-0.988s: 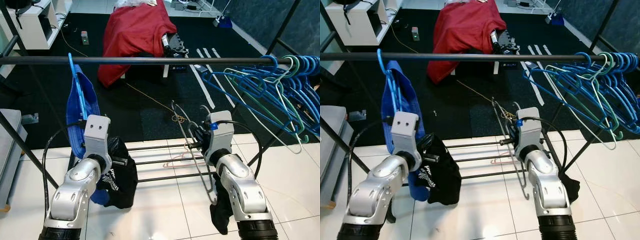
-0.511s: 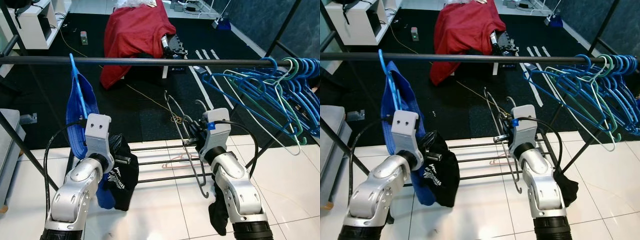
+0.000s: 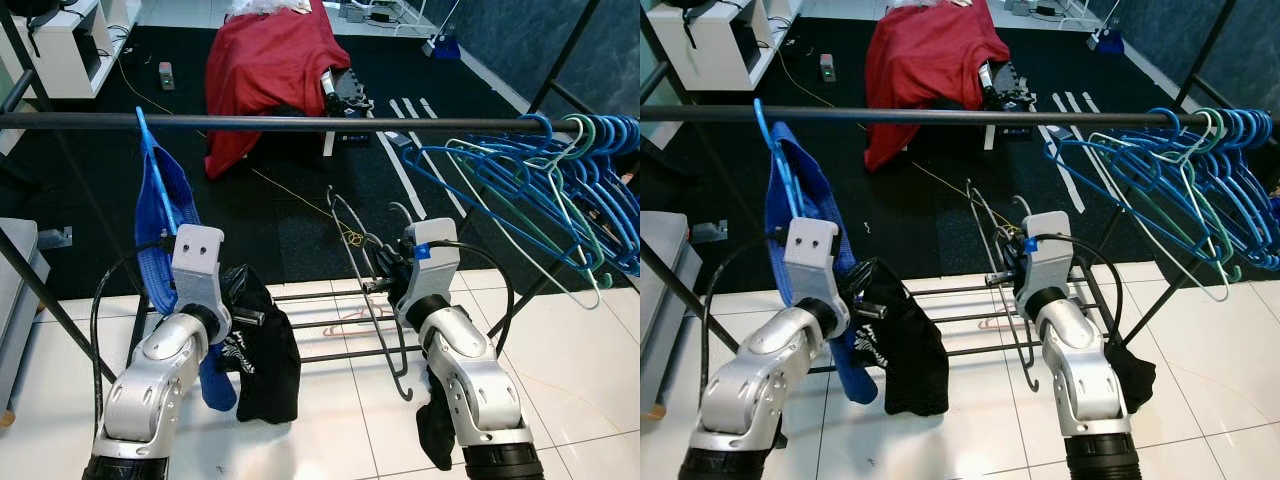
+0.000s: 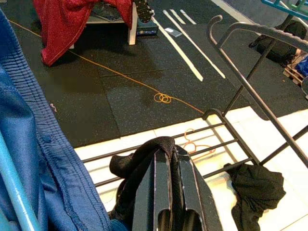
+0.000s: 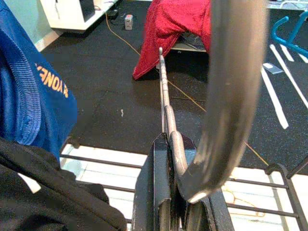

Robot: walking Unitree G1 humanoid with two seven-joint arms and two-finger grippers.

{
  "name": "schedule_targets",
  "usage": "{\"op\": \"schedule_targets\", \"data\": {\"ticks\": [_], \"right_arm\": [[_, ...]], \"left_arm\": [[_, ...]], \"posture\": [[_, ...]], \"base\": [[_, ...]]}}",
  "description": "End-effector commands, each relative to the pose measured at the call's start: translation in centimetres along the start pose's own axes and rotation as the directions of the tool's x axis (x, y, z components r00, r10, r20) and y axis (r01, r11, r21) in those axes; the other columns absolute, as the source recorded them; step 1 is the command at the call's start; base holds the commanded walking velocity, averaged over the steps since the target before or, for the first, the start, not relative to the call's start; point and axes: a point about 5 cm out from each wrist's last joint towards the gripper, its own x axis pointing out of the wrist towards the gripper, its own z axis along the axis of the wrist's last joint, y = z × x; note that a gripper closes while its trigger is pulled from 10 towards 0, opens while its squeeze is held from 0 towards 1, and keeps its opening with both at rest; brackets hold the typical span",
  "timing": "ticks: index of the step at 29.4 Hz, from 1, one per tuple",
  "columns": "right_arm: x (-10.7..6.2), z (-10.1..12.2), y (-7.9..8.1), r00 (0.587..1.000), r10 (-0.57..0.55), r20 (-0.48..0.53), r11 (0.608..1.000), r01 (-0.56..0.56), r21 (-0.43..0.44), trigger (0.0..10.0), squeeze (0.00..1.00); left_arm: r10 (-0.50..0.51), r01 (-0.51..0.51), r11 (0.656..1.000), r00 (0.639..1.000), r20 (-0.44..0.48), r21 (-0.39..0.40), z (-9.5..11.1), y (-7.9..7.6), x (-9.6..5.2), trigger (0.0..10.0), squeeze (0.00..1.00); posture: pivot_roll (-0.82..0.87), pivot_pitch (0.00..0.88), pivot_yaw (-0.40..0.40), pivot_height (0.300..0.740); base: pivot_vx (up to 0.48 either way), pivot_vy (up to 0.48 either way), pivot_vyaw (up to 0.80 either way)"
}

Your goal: Hang hanger

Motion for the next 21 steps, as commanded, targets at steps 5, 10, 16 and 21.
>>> {"op": "schedule_targets", "data": {"ticks": [5, 10, 16, 21], "right_arm": [[-0.05, -0.22, 0.17, 1.0, -0.003, -0.011, 1.0, 0.003, 0.019, 10.0, 0.0], [-0.05, -0.16, 0.21, 1.0, -0.005, -0.011, 1.0, 0.005, 0.025, 10.0, 0.0], [0.03, -0.18, 0.2, 1.0, -0.009, -0.013, 1.0, 0.009, 0.029, 10.0, 0.0], [0.02, -0.07, 0.31, 1.0, -0.011, -0.01, 0.999, 0.012, 0.036, 10.0, 0.0]], "left_arm": [[-0.021, 0.021, 1.0, 1.0, 0.017, -0.008, 0.42, -0.39, -0.07, 10.0, 0.0], [-0.021, 0.021, 1.0, 1.0, 0.018, -0.008, 0.54, -0.37, 0.01, 10.0, 0.0], [-0.02, 0.02, 1.0, 1.0, 0.02, -0.005, 0.69, -0.28, 0.18, 10.0, 0.0], [-0.021, 0.021, 1.0, 1.0, 0.021, -0.004, 0.8, -0.24, 0.17, 10.0, 0.0]], "posture": [[-0.06, 0.21, -0.087, 0.74], [-0.06, 0.221, -0.087, 0.74], [-0.06, 0.222, -0.087, 0.74], [-0.06, 0.226, -0.084, 0.74]], "base": [[-0.335, 0.0, 0.0], [-0.352, 0.0, 0.0], [-0.356, 0.0, 0.0], [-0.356, 0.0, 0.0]]}}
